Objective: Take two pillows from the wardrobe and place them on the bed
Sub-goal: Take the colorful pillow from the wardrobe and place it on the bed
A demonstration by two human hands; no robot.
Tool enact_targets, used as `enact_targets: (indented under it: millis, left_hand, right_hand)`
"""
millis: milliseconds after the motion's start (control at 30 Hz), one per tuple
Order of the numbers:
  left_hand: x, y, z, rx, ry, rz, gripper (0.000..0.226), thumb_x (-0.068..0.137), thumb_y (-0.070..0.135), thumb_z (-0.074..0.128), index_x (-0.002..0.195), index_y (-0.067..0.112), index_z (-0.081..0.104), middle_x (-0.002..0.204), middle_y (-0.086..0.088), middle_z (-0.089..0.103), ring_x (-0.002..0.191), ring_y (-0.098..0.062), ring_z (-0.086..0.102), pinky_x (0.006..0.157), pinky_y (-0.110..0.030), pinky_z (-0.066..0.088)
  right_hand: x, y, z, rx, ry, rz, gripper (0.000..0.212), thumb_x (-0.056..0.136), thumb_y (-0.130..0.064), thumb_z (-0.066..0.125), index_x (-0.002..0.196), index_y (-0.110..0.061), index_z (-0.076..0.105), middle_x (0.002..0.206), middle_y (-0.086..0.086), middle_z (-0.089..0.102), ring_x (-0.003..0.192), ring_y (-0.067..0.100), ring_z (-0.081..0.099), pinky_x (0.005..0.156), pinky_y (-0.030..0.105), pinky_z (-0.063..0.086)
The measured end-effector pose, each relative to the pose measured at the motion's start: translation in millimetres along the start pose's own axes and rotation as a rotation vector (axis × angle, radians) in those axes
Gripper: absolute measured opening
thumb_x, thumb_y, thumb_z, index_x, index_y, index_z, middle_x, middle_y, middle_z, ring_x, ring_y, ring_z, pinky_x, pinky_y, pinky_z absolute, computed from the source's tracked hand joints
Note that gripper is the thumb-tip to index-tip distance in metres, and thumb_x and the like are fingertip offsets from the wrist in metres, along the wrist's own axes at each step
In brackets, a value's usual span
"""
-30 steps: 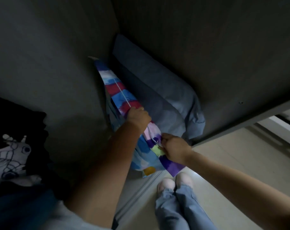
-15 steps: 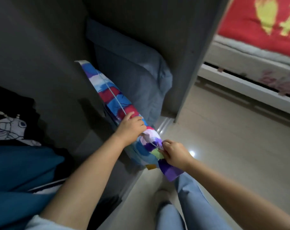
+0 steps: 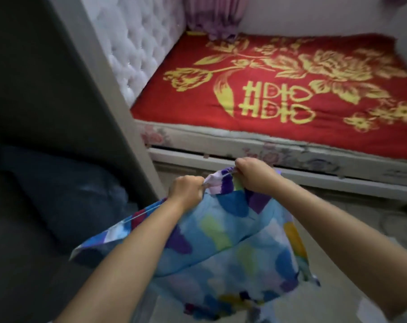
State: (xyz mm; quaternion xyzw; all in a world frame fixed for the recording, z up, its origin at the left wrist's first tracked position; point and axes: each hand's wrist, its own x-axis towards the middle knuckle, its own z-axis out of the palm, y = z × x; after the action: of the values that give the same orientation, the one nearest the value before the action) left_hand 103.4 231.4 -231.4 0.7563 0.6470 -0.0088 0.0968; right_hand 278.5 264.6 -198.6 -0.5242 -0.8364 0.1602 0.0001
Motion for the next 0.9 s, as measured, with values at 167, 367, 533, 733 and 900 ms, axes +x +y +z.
enact_targets:
  millis: [167, 367, 533, 733, 900]
  left_hand:
    - [107.7, 69.3, -54.8, -0.164, 0.168, 0.022, 0.035, 0.098, 0.03, 0.044, 0.1, 0.002, 0.065, 0.11, -0.023, 0.068, 0.103, -0.039, 0.061, 0.078, -0.04, 0.047]
    - [221.9, 72.4, -139.5, -0.196, 0.479, 0.008, 0.035, 0.096, 0.026, 0.05, 0.082, -0.004, 0.063, 0.091, -0.026, 0.069, 0.088, -0.041, 0.062, 0.066, -0.044, 0.043]
    - [355.9, 39.3, -265.6, -0.206, 0.804, -0.015, 0.025, 0.093, 0.019, 0.052, 0.091, -0.001, 0.065, 0.096, -0.028, 0.068, 0.09, -0.041, 0.061, 0.069, -0.042, 0.046]
    - [496.7, -9.2, -410.4, -0.013, 1.132, 0.132, 0.021, 0.091, 0.015, 0.055, 0.09, -0.003, 0.064, 0.092, -0.024, 0.069, 0.085, -0.038, 0.064, 0.064, -0.041, 0.048]
    - [596.3, -61.2, -453.3, 0.364, 1.427, 0.417, 0.016, 0.065, 0.013, 0.066, 0.051, 0.006, 0.066, 0.04, -0.008, 0.06, 0.034, -0.023, 0.056, 0.03, -0.017, 0.036]
  right_hand:
    - [63.0, 90.7, -107.9, -0.244, -0.078, -0.023, 0.017, 0.091, -0.021, 0.044, 0.098, -0.005, 0.047, 0.101, 0.019, 0.062, 0.074, 0.026, 0.047, 0.062, 0.034, 0.036]
    - [166.0, 122.2, -231.8, -0.472, -0.045, -0.159, 0.018, 0.087, -0.022, 0.05, 0.091, -0.007, 0.06, 0.098, 0.015, 0.066, 0.074, 0.027, 0.05, 0.064, 0.031, 0.036]
    - [288.1, 132.4, -322.9, -0.524, 0.576, -0.112, 0.023, 0.085, -0.015, 0.052, 0.107, -0.009, 0.056, 0.117, 0.01, 0.059, 0.112, 0.03, 0.054, 0.087, 0.039, 0.042]
    - [437.0, 130.6, -425.1, -0.242, 1.162, -0.092, 0.018, 0.082, 0.003, 0.048, 0.097, 0.005, 0.058, 0.101, 0.026, 0.061, 0.098, 0.037, 0.056, 0.082, 0.046, 0.039]
    - [540.5, 147.2, -456.4, -0.297, 1.483, -0.062, 0.019, 0.056, 0.01, 0.074, 0.067, 0.002, 0.061, 0.062, 0.019, 0.065, 0.056, 0.032, 0.061, 0.058, 0.035, 0.043]
